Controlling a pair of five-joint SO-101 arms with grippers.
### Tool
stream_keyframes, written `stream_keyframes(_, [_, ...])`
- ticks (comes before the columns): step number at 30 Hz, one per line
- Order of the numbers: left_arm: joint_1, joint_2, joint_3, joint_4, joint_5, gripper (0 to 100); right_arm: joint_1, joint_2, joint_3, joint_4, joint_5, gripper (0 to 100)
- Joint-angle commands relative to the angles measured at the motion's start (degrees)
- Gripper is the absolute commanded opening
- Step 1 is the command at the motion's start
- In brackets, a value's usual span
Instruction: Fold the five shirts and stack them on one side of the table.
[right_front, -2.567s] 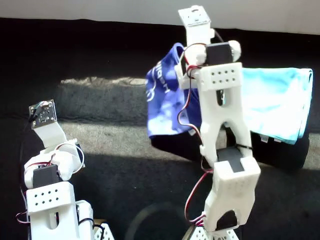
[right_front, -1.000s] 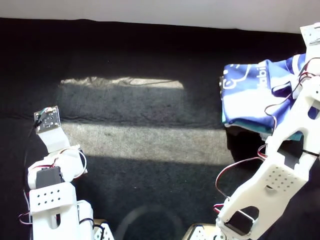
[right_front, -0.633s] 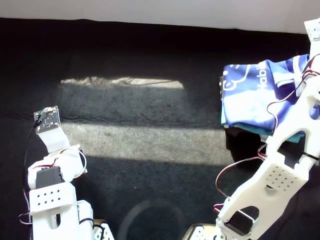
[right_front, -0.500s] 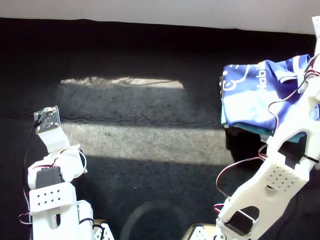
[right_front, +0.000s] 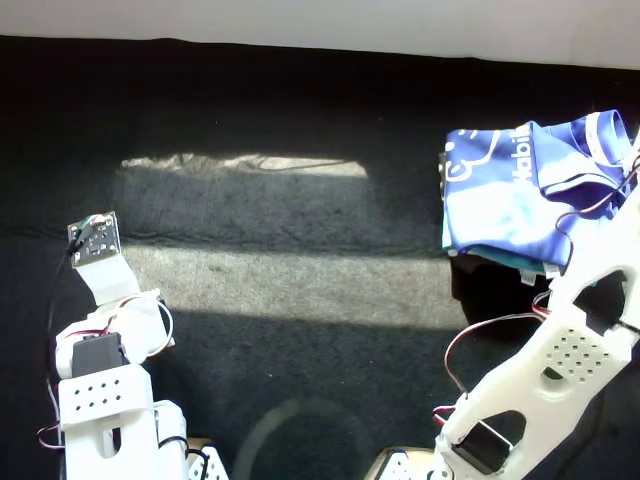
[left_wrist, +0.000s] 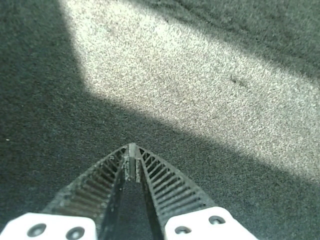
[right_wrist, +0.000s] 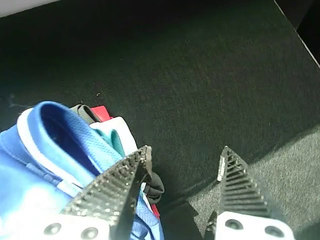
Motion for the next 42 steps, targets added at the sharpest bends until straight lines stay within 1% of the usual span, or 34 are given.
stream_keyframes(1, [-0.31,-0.75,-0.66,-0.79,-0.53,1,0.66,-0.75,-3.38,0.48,-2.81,21.3])
stream_keyframes(3, [-0.31,-0.75,-0.66,-0.79,-0.53,1,0.13,-1.89,-6.37,2.95,-3.69,21.0])
stream_keyframes(4, [-0.31,-0.75,-0.66,-0.79,-0.53,1,-0.84,-2.77,-8.22,4.62,-4.04,18.9])
stream_keyframes(5, [-0.31,-0.75,-0.66,-0.79,-0.53,1,-2.07,-3.65,-10.15,6.90,-4.13,14.4])
stream_keyframes(7, [-0.31,-0.75,-0.66,-0.79,-0.53,1,-4.97,-5.41,-14.02,12.26,-3.96,0.0])
stream_keyframes(9, [-0.31,-0.75,-0.66,-0.79,-0.53,1,-8.31,-6.90,-16.13,17.71,-3.96,2.1])
stream_keyframes(10, [-0.31,-0.75,-0.66,-0.79,-0.53,1,-10.15,-7.25,-16.75,20.44,-3.96,0.3])
stream_keyframes(12, [-0.31,-0.75,-0.57,-0.79,-0.53,1,-14.02,-7.60,-16.75,25.27,-4.04,0.7])
stream_keyframes(17, [-0.31,-0.66,-0.66,-0.70,-0.53,1,-18.51,-9.10,-8.75,24.92,-3.96,0.6])
stream_keyframes(21, [-0.31,-0.48,-0.66,-0.70,-0.70,1,-21.05,-13.23,4.09,24.92,-3.87,0.6])
stream_keyframes(24, [-0.31,-0.48,-0.48,-0.70,-3.60,1,-22.11,-17.19,14.55,24.75,-1.93,0.6])
stream_keyframes(26, [-0.40,-0.48,-0.48,-0.70,-4.84,1,-21.58,-18.15,19.03,22.90,-1.14,0.6])
stream_keyframes(31, [-0.40,-0.48,-0.48,-0.70,-4.92,1,-15.87,-16.92,22.37,13.32,-0.62,0.6])
stream_keyframes(33, [-0.40,-0.48,-0.48,-0.62,-4.92,1,-14.55,-15.08,23.69,10.59,2.11,0.6])
stream_keyframes(35, [-0.40,-0.48,-0.40,-0.53,-4.92,1,-13.23,-13.14,23.78,8.75,3.34,0.6])
stream_keyframes(42, [-0.48,-0.48,-0.31,-0.44,-4.92,1,-9.89,-11.74,23.69,1.80,3.43,0.6])
